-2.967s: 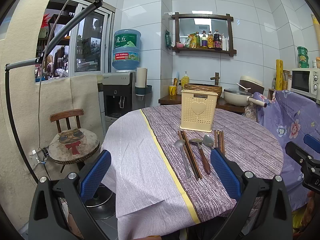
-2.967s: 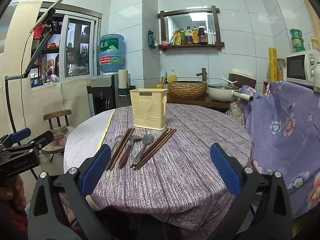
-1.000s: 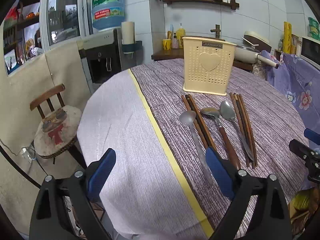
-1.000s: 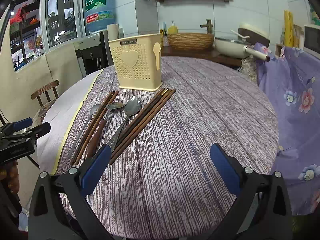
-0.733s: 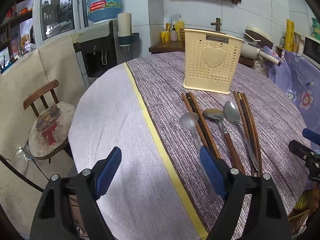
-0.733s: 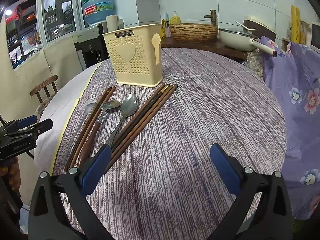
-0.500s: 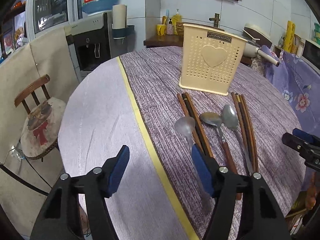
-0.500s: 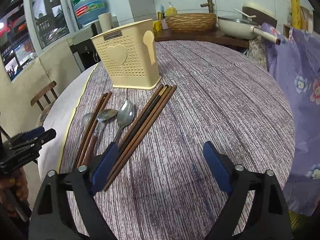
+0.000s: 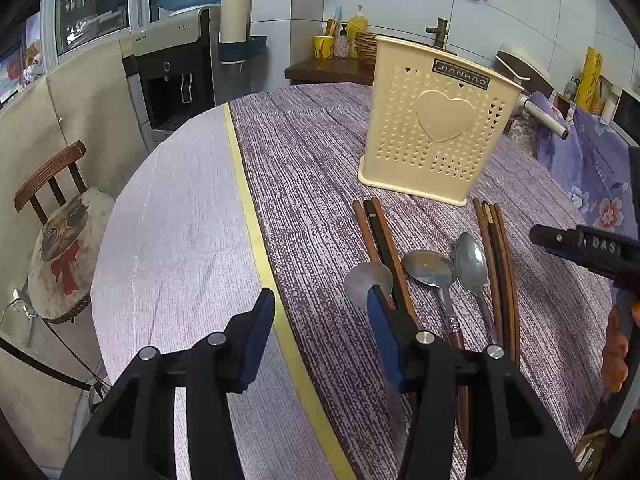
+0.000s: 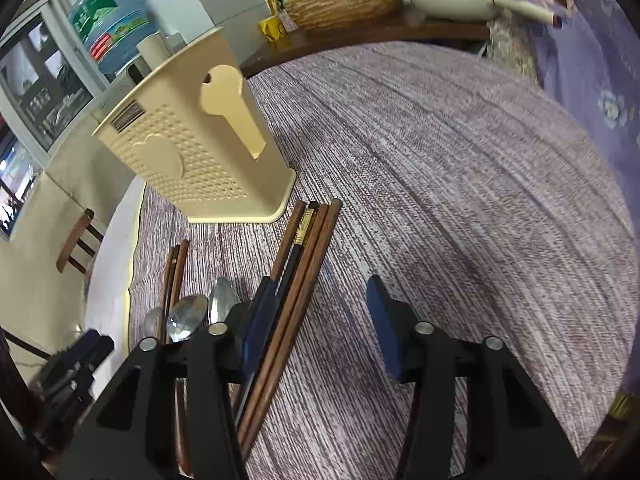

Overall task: Organize utensils
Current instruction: 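Close the right gripper on one dark chopstick while the left gripper approaches the white plastic spoon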

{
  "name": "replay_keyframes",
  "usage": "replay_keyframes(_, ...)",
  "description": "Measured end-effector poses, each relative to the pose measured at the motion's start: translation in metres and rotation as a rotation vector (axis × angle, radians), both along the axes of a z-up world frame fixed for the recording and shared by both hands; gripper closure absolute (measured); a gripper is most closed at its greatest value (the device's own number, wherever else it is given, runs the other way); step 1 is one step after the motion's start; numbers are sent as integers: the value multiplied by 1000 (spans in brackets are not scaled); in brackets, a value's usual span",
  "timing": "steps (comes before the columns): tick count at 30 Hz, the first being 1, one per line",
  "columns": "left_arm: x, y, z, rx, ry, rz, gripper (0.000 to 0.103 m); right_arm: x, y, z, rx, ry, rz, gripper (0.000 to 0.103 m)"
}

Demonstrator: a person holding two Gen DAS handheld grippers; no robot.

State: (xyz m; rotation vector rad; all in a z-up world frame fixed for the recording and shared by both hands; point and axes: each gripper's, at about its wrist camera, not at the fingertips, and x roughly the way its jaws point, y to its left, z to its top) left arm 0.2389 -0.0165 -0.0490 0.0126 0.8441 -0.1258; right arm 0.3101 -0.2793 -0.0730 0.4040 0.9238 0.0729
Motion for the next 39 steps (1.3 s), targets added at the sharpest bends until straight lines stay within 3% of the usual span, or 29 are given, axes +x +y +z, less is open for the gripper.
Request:
replay_keyframes(7, -1, 0, -4, 10, 11, -8, 56, 23, 5, -11, -46, 65, -15, 69)
replay_keyframes(11, -1, 1, -5, 9, 12, -7, 56, 29, 5, -16, -26, 85, -17, 70)
replay_keyframes(17, -1, 2, -6, 16, 9, -6, 56, 35, 12, -19, -81, 106, -41, 76)
replay_keyframes(27, -3, 3, -7, 22, 5, 0, 56, 41, 11, -20, -75, 112, -77, 76)
replay_keyframes(39, -3, 0, -10, 33, 5, -3, 56, 60, 26, -20, -200, 118, -71, 77)
